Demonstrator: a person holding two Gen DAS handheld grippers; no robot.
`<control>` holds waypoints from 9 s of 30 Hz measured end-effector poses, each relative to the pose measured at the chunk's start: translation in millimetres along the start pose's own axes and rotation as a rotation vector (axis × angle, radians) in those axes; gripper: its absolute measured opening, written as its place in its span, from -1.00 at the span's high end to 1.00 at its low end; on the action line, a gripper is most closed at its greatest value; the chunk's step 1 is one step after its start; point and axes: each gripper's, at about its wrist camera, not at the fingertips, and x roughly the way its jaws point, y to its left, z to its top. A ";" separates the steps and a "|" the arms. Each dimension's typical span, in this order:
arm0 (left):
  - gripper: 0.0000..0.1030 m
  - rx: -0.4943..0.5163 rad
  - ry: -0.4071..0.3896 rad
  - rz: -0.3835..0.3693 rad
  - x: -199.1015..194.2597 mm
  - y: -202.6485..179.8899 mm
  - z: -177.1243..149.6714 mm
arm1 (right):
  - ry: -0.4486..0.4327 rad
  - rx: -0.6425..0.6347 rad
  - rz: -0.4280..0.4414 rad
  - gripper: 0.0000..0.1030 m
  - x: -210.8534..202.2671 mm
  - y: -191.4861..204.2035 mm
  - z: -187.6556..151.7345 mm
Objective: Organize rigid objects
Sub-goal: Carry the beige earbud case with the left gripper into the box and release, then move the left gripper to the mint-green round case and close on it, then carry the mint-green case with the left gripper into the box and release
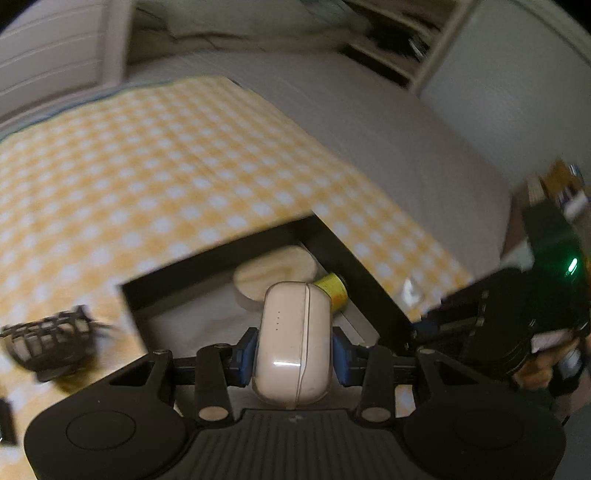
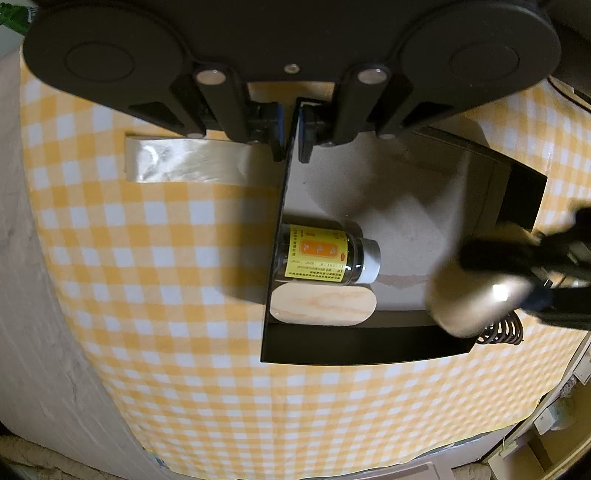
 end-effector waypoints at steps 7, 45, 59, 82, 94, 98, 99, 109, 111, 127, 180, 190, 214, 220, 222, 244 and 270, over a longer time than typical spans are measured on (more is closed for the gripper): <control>0.19 0.170 0.128 -0.023 55.4 -21.5 -3.5 | 0.006 0.007 0.009 0.84 -0.4 -0.6 0.4; 0.14 0.183 0.236 0.022 61.3 -11.1 -11.1 | 0.013 0.012 0.022 0.83 5.3 1.2 0.8; 0.27 0.118 0.236 -0.019 76.7 -14.3 -6.8 | 0.013 0.009 0.021 0.83 4.9 0.3 1.6; 0.27 -0.270 0.198 0.023 82.3 -13.6 -12.6 | 0.013 0.006 0.018 0.83 5.0 1.2 2.3; 0.12 -0.224 0.156 0.042 57.9 -19.6 -13.4 | 0.010 0.012 0.024 0.83 3.4 0.5 3.0; -0.05 -0.210 0.109 0.069 35.0 -23.0 -13.9 | 0.006 0.016 0.023 0.83 3.6 0.2 2.4; -0.10 -0.208 0.096 0.076 28.1 -23.3 -14.6 | 0.005 0.017 0.023 0.83 3.7 0.0 2.0; -0.69 -0.180 -0.015 0.156 -27.2 -33.1 -25.9 | -0.004 0.023 0.016 0.83 4.5 1.2 0.3; -0.79 -0.171 -0.035 0.169 -35.7 -35.1 -28.3 | -0.007 0.028 0.017 0.83 4.0 1.1 0.1; -0.98 -0.125 -0.110 0.219 -70.9 -46.1 -45.5 | -0.019 0.040 0.005 0.84 0.7 2.9 0.2; -0.58 -0.708 -0.071 0.865 -153.2 227.5 -133.6 | -0.007 0.036 0.009 0.84 3.7 2.0 -0.8; 0.02 -0.679 -0.009 0.854 -140.6 235.7 -135.1 | -0.007 0.035 0.009 0.83 3.6 1.9 -0.3; 0.03 -0.301 -0.263 0.574 -126.9 122.1 -34.2 | -0.006 0.031 0.009 0.84 4.0 2.8 0.4; 0.03 -0.134 -0.191 0.458 -68.5 59.2 -6.2 | -0.005 0.032 0.011 0.84 4.5 2.1 -0.7; 0.03 -0.081 -0.157 0.435 -47.6 41.2 -1.2 | -0.006 0.030 0.011 0.84 4.5 1.9 -0.6; -0.69 0.104 0.026 0.367 63.1 23.9 12.3 | 0.006 0.028 0.028 0.81 3.5 1.7 3.3; -0.70 0.010 -0.056 0.306 -8.7 -5.0 -1.0 | 0.009 0.031 0.032 0.82 3.2 -1.1 7.6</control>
